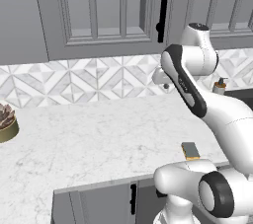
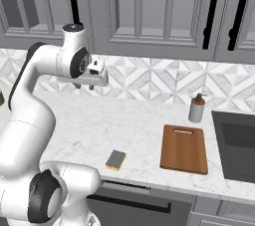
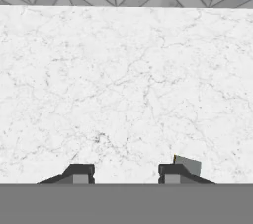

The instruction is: Pick up the sponge from the counter and clean the cutting board by briefly scrubbing or pressing down on the cutting board. Once finished, release the sponge.

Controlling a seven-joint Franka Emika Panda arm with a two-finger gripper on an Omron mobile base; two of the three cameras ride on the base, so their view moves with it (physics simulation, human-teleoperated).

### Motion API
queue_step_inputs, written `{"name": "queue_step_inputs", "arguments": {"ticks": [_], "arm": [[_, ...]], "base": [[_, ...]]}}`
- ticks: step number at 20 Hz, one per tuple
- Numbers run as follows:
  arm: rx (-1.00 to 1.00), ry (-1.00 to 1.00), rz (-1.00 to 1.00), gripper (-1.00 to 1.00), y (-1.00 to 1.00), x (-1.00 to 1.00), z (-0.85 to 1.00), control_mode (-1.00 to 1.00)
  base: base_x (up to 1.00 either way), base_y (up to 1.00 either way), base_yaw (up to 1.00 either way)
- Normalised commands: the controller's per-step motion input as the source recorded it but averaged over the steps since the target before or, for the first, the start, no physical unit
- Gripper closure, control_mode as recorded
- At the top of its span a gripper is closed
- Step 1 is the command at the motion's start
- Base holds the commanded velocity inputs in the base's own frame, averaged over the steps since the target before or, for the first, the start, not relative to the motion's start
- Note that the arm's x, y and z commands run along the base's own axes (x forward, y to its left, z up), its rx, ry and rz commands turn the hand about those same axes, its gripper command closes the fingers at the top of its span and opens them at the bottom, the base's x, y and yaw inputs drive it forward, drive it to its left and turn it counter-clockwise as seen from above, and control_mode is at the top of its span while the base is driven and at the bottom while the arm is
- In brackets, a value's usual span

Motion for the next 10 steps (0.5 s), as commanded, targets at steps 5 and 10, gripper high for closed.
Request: {"name": "queue_step_inputs", "arguments": {"ticks": [5,10], "arm": [[0.0,0.0,0.0,-1.0,-0.1,-0.15,0.0,-1.0],[0.06,0.0,-0.01,-1.0,-0.66,-0.57,-0.08,-1.0]], "base": [[0.0,0.0,0.0],[0.0,0.0,0.0]]}}
